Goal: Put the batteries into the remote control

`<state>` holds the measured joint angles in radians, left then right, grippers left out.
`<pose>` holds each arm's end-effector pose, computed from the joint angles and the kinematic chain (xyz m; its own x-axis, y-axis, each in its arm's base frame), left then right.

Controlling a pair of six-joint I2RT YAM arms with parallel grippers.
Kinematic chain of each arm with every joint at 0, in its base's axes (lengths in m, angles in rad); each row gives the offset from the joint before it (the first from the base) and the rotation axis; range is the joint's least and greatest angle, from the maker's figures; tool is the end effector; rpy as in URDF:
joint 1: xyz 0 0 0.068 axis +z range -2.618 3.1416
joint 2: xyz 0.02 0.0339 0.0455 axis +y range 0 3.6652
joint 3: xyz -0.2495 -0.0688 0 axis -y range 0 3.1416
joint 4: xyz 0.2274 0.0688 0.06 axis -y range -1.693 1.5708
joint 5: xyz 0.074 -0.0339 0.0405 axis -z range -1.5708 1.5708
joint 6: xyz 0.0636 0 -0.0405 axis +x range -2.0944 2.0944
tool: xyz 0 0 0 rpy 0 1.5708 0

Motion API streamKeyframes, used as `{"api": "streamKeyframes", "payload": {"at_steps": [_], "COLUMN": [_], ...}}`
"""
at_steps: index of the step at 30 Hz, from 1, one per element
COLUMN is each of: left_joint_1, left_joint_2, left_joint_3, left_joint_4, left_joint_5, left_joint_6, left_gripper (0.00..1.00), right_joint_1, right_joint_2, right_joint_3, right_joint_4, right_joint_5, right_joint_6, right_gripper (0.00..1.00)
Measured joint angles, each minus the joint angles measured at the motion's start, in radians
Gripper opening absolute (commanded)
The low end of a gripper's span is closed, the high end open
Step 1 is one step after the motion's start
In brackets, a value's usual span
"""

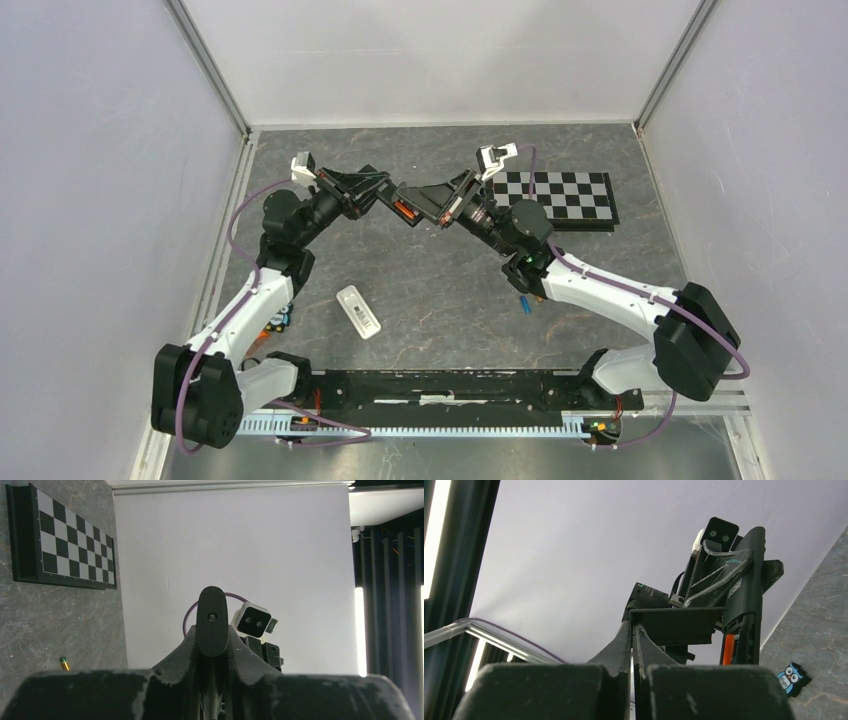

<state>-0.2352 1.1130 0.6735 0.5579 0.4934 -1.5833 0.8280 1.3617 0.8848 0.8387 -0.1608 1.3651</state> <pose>0.2557 -0.0922 0.3102 -0.6640 -0.7465 -0.0435 0.1066 -0.0369 -0.9936 0.2128 0.2468 0.3549 -0.7620 0.5988 -0.2465 -0.4035 -0.1414 0.9040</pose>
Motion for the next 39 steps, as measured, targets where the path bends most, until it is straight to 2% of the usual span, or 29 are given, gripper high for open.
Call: {"api": "streamKeyframes", "payload": {"at_steps": [30,39], "left_joint_1": [0.000,0.004], "left_joint_2": [0.044,0.052], "left_joint_3": [-0.024,-0.026], "left_joint_4": [0.048,0.047], "left_joint_5": [0.015,0.010], "left_joint_6": [-0.061,-0.064], "left_gripper": [0.02,0.02], "right_joint_1": [0.000,0.001], "right_joint_2": [0.007,-0.039], "right_joint_3": [-0.064,-0.077], "right_joint_4": [0.018,-0.080], "right_joint_5": [0.076,0.122], "right_joint_6": [0.089,0.113], "right_gripper": [0.00,0.00]}}
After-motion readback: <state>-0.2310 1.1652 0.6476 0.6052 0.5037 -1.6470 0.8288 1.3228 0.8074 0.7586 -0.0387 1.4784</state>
